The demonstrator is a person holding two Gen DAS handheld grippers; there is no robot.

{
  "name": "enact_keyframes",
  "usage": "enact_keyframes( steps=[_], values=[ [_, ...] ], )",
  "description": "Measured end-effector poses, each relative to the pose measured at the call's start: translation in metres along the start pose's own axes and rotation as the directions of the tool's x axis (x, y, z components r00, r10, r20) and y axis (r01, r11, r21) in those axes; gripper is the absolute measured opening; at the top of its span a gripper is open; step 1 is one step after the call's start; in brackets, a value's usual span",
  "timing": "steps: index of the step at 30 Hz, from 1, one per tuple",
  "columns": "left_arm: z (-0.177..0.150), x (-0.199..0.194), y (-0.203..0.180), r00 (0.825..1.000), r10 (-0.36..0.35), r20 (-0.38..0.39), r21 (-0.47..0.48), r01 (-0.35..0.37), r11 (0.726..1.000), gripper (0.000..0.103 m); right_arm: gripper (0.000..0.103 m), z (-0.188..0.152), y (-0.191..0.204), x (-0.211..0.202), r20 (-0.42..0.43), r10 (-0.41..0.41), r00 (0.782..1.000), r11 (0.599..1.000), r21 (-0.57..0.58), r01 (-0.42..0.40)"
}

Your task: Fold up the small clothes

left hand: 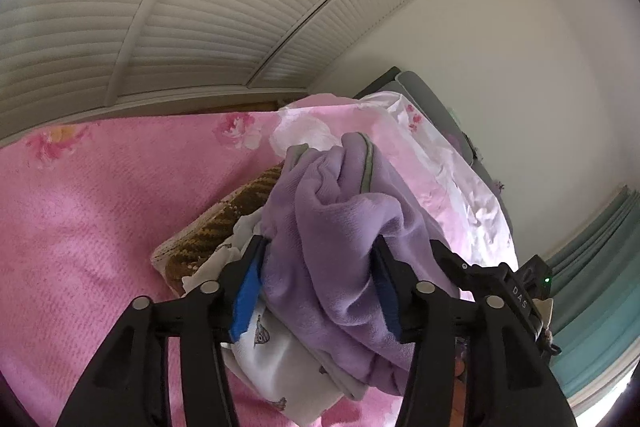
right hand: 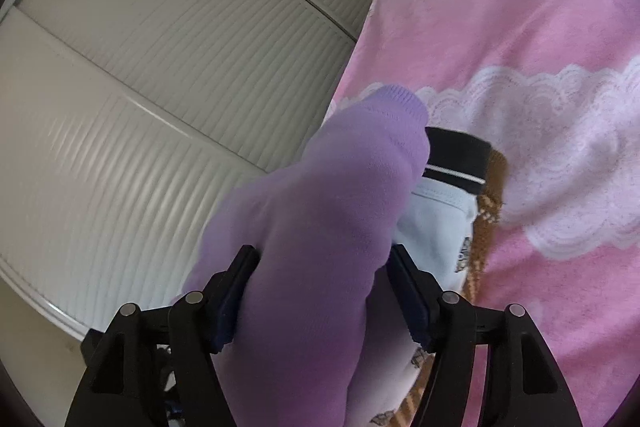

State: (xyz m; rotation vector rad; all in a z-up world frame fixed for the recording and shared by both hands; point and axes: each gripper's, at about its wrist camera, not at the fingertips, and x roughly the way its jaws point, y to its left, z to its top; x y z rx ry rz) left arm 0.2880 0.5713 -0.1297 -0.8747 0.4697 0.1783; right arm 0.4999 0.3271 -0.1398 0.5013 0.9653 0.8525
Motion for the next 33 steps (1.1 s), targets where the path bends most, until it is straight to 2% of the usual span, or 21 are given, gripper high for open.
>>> enact_keyframes(
  steps=[1,4,10,12,16,21,23,26,28,30,31,33],
  values=[
    [0.000,-0.006,-0.003,1.000,0.009,0.010,-0.006,-0.009,1.000,0.055,0.075,0.002,0.005,-0.008,0.013,-0.040,0.999,0.999,-0.021,0.040],
    [0.008,-0.025,-0.006,0.998,0.038,0.046,-0.003,-0.038,0.999,0.056,0.077,-0.004,0.015,-0.030,0.048,-0.050,0.998,0.997,-0.051,0.052],
    [-0.005,-0.065,-0.038,0.993,0.102,0.065,0.091,-0.108,0.990,0.059,0.077,-0.026,0.048,-0.097,0.121,-0.098,0.988,0.973,-0.195,0.120],
    [-0.020,-0.077,-0.057,0.991,0.121,0.056,0.133,-0.128,0.983,0.064,0.077,-0.038,0.058,-0.123,0.141,-0.122,0.982,0.958,-0.241,0.153],
    [-0.066,-0.107,-0.104,0.994,0.106,0.014,0.229,-0.106,0.968,0.067,0.077,-0.064,0.065,-0.181,0.196,-0.184,0.963,0.920,-0.310,0.238],
    [-0.131,-0.142,-0.162,0.996,0.087,-0.032,0.351,-0.071,0.934,0.075,0.077,-0.109,0.060,-0.277,0.279,-0.257,0.925,0.869,-0.353,0.348],
    [-0.160,-0.153,-0.186,0.996,0.074,-0.049,0.411,-0.048,0.911,0.075,0.083,-0.129,0.055,-0.318,0.321,-0.307,0.896,0.839,-0.353,0.414],
    [-0.202,-0.169,-0.218,0.995,0.082,-0.053,0.493,-0.046,0.869,0.076,0.084,-0.162,0.035,-0.379,0.386,-0.391,0.836,0.798,-0.311,0.517],
    [-0.227,-0.176,-0.235,0.994,0.080,-0.068,0.523,-0.032,0.852,0.076,0.084,-0.183,0.024,-0.416,0.410,-0.440,0.799,0.773,-0.280,0.570],
    [-0.258,-0.183,-0.254,0.993,0.093,-0.080,0.572,-0.031,0.819,0.080,0.084,-0.200,0.014,-0.450,0.431,-0.488,0.759,0.746,-0.245,0.619],
    [-0.276,-0.186,-0.265,0.991,0.104,-0.082,0.606,-0.033,0.795,0.080,0.084,-0.210,0.008,-0.469,0.441,-0.510,0.738,0.734,-0.224,0.641],
    [-0.305,-0.189,-0.282,0.990,0.102,-0.100,0.647,-0.014,0.762,0.080,0.086,-0.226,-0.003,-0.500,0.458,-0.546,0.701,0.713,-0.185,0.676]
  ],
)
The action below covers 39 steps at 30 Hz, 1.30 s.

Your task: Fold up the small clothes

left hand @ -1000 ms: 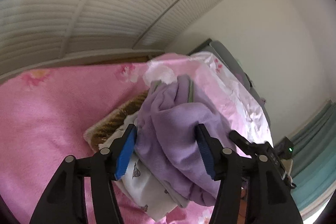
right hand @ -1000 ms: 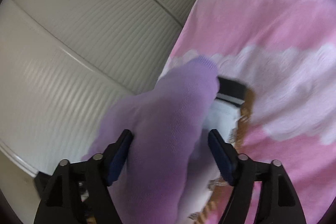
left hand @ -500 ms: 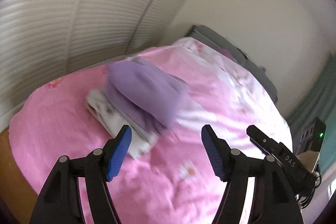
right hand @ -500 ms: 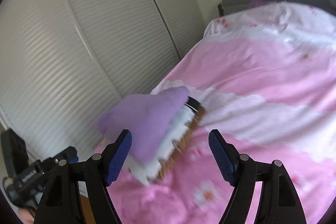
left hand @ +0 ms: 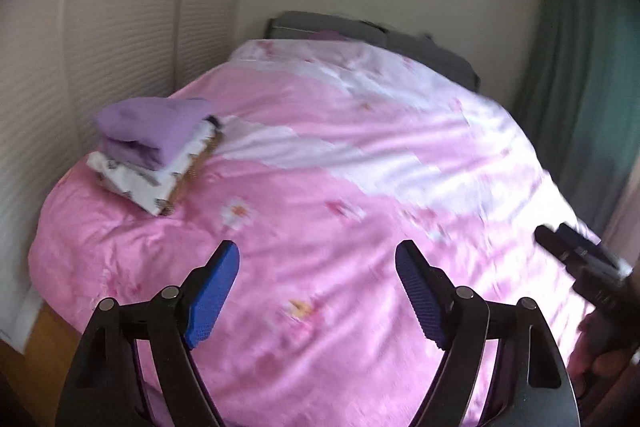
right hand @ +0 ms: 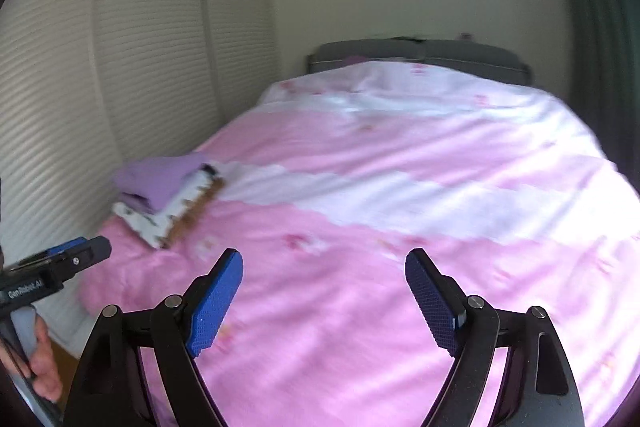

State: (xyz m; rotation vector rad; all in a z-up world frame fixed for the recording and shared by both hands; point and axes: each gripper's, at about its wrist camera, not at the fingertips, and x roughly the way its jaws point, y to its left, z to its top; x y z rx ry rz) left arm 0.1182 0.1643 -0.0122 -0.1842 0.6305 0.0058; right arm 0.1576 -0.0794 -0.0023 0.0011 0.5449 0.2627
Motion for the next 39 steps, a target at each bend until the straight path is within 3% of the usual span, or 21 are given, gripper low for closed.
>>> enact_keyframes(
  steps=[4,8,10,14,23,28,39],
  values=[
    [-0.024,-0.008,-0.059,0.999,-0.041,-0.032,0.086,0.044,0.995,0.081,0.092,-0.023,-0.050,-0.050,0.020,-0.122,0.992,0.992,0.031,0.121],
    [-0.048,-0.021,-0.110,0.998,-0.049,-0.030,0.178,0.053,0.983,0.092,0.092,-0.039,-0.085,-0.089,0.025,-0.205,0.979,0.978,0.052,0.203],
    [-0.057,-0.027,-0.130,0.999,-0.041,-0.024,0.212,0.045,0.976,0.098,0.092,-0.048,-0.098,-0.108,0.034,-0.235,0.971,0.971,0.057,0.233],
    [-0.074,-0.033,-0.157,0.998,-0.048,-0.051,0.239,0.059,0.969,0.099,0.096,-0.064,-0.119,-0.133,0.033,-0.258,0.966,0.963,0.090,0.254],
    [-0.082,-0.058,-0.171,1.000,0.027,0.015,0.255,-0.029,0.967,0.103,0.096,-0.094,-0.130,-0.153,0.005,-0.250,0.968,0.961,0.122,0.247],
    [-0.087,-0.063,-0.169,0.998,0.053,0.023,0.255,-0.057,0.965,0.103,0.096,-0.105,-0.124,-0.158,-0.001,-0.251,0.968,0.965,0.078,0.251],
    [-0.094,-0.065,-0.165,0.999,0.052,-0.003,0.261,-0.050,0.964,0.103,0.096,-0.092,-0.113,-0.170,0.023,-0.243,0.970,0.968,0.067,0.241]
  ],
)
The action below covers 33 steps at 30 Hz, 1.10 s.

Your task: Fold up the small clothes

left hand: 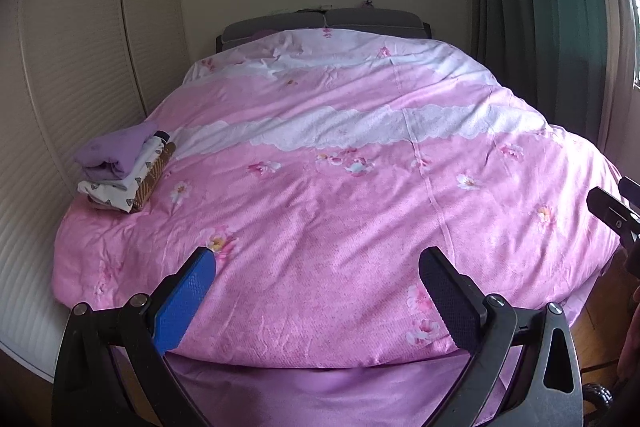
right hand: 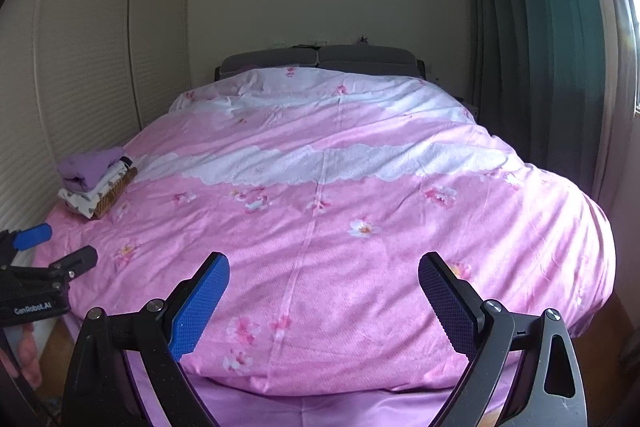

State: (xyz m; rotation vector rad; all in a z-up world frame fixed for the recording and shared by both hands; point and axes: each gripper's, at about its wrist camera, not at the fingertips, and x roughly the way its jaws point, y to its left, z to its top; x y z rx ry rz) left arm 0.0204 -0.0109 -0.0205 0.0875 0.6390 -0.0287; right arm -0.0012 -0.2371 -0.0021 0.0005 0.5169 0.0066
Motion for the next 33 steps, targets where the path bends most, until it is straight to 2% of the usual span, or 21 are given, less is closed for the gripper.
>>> enact_keyframes(
  steps=[33],
  values=[
    [0.0052,-0.0047,-0.0023,1.000,0.010,0.014,-0.013,-0.010,1.000,0.103,0.096,0.0069,0.0000,-0.0056,0.025,-0.024,0.999,0.999,0.031,0.023]
  ],
)
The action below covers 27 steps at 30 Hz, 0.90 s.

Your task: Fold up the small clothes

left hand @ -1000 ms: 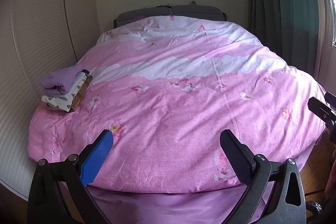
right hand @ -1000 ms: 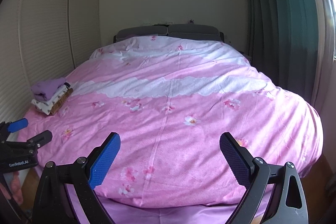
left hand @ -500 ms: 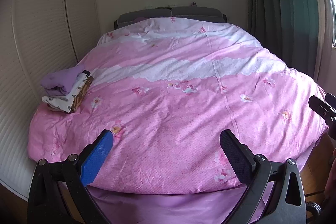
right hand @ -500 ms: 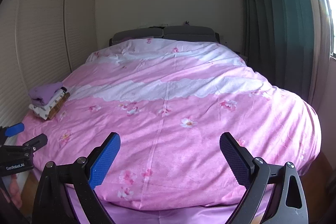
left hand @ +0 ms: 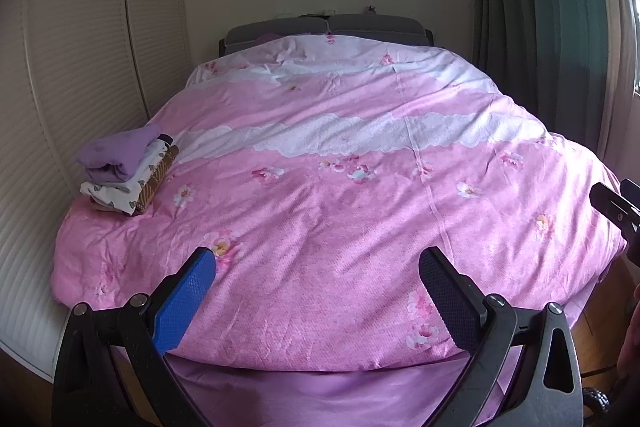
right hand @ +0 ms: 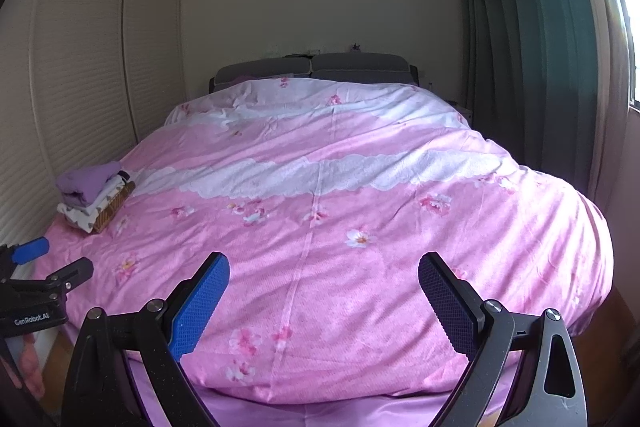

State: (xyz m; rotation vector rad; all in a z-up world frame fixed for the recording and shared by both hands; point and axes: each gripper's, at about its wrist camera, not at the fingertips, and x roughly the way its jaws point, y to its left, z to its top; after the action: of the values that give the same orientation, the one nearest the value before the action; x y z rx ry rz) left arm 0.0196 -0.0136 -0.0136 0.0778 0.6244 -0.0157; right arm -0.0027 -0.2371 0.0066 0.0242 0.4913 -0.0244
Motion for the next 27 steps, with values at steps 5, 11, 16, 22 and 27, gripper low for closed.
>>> enact_keyframes(
  steps=[5,11,16,22,27],
  values=[
    [0.0003,-0.0022,0.0001,1.000,0.003,0.005,-0.003,-0.003,1.000,0.103,0.096,-0.0001,0.0004,0.0001,-0.001,-0.001,1.000,1.000,0.002,0.001],
    [0.0017,-0.0044,0.0020,1.000,0.003,0.016,-0.009,-0.003,1.000,0.103,0.096,0.0007,-0.0009,0.0006,-0.005,0.002,1.000,1.000,0.007,-0.002],
    [0.0015,-0.0059,0.0032,1.000,0.006,0.018,-0.012,-0.006,1.000,0.103,0.096,0.0006,-0.0012,0.0006,-0.004,0.001,1.000,1.000,0.006,-0.001],
    [0.0012,-0.0089,0.0070,1.000,0.006,0.022,-0.028,-0.005,1.000,0.103,0.096,0.0000,-0.0007,-0.0002,-0.004,0.004,1.000,1.000,0.010,-0.004],
    [0.0024,-0.0098,0.0076,1.000,0.009,0.025,-0.027,-0.008,1.000,0.103,0.096,0.0002,-0.0009,-0.0010,-0.002,0.005,1.000,1.000,0.011,-0.005]
  ],
)
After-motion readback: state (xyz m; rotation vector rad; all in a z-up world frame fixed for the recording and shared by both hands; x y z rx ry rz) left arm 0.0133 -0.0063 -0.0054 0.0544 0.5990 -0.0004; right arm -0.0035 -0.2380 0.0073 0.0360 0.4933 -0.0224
